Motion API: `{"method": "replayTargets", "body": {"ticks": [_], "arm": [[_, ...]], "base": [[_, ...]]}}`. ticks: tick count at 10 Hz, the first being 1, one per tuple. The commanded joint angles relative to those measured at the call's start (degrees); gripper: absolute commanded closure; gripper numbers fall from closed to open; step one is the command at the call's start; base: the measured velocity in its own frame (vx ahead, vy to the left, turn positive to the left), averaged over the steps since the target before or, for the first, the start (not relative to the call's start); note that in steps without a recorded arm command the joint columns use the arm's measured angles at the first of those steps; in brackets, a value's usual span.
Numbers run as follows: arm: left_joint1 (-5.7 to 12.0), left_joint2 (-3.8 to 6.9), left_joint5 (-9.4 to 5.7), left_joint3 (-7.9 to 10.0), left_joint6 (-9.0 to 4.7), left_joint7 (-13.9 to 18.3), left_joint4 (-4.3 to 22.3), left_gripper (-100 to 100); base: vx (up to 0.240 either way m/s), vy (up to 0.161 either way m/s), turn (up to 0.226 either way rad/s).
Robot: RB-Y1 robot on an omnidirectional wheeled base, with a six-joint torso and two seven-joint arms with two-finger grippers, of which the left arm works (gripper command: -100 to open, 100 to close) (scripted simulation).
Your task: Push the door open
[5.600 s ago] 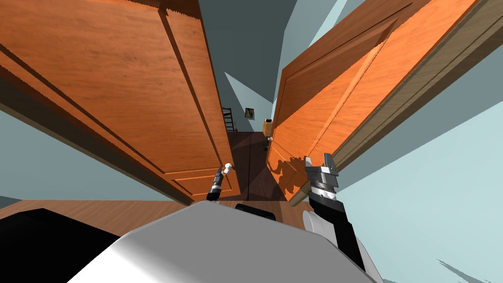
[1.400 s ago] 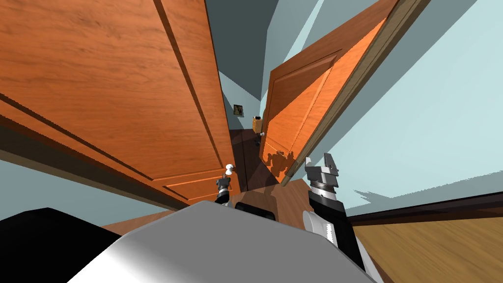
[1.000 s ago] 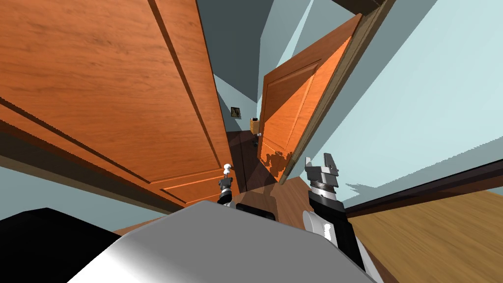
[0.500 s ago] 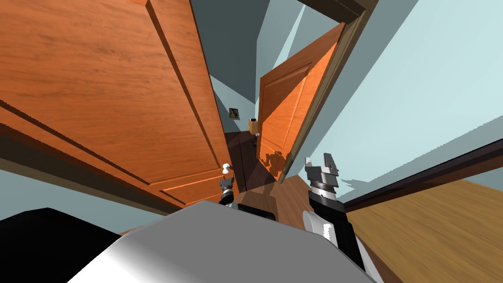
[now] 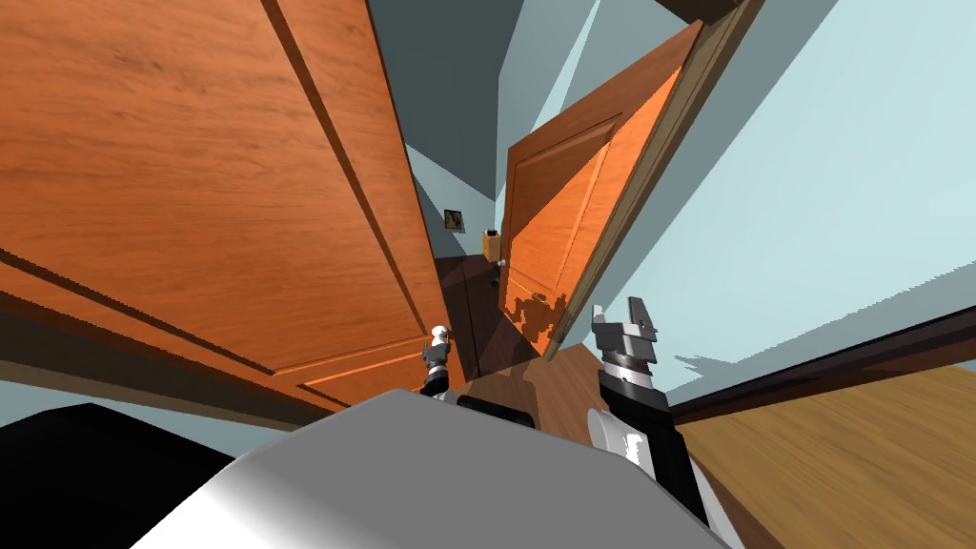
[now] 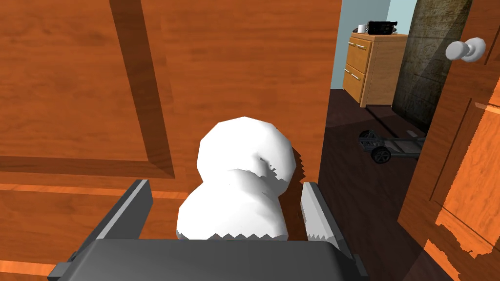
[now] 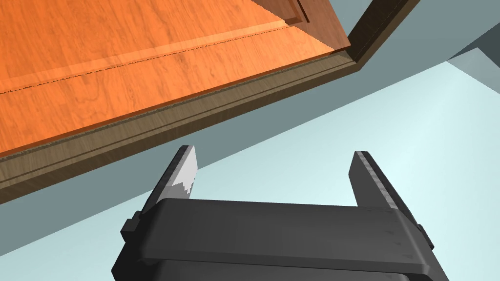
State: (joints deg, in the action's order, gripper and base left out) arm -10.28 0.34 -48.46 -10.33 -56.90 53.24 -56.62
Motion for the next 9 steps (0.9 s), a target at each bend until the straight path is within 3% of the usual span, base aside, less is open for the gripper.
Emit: {"method": "replayTargets", "body": {"ticks": [1, 2, 7, 9], "arm": [[0.0, 0.0, 0.0, 0.0, 0.0, 0.0, 0.0, -100], [0.0, 0.0, 0.0, 0.0, 0.0, 0.0, 0.0, 100], [0.0, 0.0, 0.0, 0.0, 0.0, 0.0, 0.0, 100], [-0.27, 0.85, -1.04, 1.69, -0.06, -0.02, -0.37, 100]], "base": [[0.061, 0.045, -0.007], [-0.005, -0.007, -0.007], [-0.005, -0.005, 0.0], [0.155, 0.005, -0.074]]}}
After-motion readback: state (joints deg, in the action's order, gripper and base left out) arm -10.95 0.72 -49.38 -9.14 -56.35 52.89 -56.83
